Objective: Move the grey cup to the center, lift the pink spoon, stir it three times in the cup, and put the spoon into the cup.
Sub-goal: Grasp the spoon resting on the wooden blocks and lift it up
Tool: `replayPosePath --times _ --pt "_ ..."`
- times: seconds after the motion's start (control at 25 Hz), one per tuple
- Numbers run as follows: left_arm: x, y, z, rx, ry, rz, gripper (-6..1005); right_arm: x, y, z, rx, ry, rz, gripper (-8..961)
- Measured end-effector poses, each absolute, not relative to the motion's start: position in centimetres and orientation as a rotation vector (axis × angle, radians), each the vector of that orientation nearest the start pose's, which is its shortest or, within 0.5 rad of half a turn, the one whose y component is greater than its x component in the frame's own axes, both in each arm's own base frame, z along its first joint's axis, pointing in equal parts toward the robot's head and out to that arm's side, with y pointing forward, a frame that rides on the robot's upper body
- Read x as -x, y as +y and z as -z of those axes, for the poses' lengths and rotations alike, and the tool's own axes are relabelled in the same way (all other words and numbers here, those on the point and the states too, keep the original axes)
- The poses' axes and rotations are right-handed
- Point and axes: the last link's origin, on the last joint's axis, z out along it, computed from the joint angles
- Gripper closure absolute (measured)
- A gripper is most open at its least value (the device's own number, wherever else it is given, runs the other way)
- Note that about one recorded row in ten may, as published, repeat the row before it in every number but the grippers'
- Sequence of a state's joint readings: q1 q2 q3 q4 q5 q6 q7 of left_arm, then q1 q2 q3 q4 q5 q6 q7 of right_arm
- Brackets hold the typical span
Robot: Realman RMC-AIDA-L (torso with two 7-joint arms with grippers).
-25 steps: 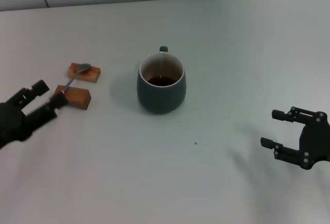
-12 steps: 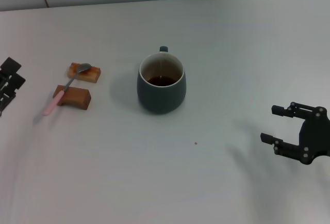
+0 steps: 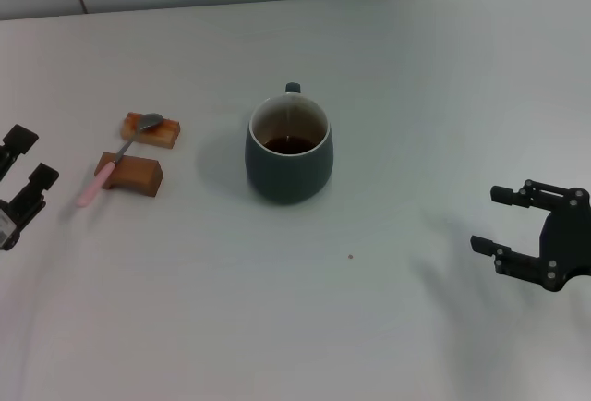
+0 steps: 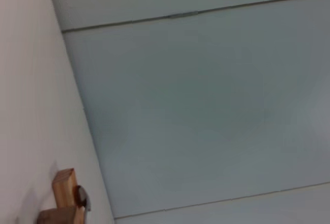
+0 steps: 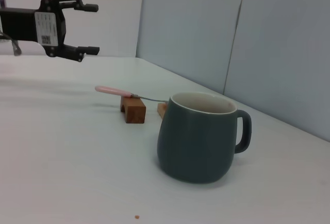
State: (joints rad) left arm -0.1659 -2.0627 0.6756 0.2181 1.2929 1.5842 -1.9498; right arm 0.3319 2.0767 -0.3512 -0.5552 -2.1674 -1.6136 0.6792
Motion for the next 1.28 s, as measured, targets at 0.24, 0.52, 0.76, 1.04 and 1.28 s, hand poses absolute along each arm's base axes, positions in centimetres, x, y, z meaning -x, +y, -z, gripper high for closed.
replayPosePath --times 0.24,0.52,0.76,1.04,1.28 --pt "36.5 21.3 0.0 -1.541 2.34 -1.893 169 -34.8 25.2 -0.8 2.544 0.183 -0.518 272" --pt "37.3 20.7 0.9 -1.448 2.445 -1.824 169 -34.7 25.2 -0.8 2.542 0.182 -0.521 272" --pt "37.5 21.0 1.2 -1.385 2.489 -1.798 169 -34.7 25.3 -0.8 2.542 0.18 -0.524 273" --pt "37.7 21.4 1.8 -1.339 2.544 -1.767 170 -34.6 25.3 -0.7 2.539 0.183 -0.529 272" --pt "37.5 22.0 2.2 -1.33 2.552 -1.753 170 -34.6 25.2 -0.7 2.537 0.186 -0.53 273"
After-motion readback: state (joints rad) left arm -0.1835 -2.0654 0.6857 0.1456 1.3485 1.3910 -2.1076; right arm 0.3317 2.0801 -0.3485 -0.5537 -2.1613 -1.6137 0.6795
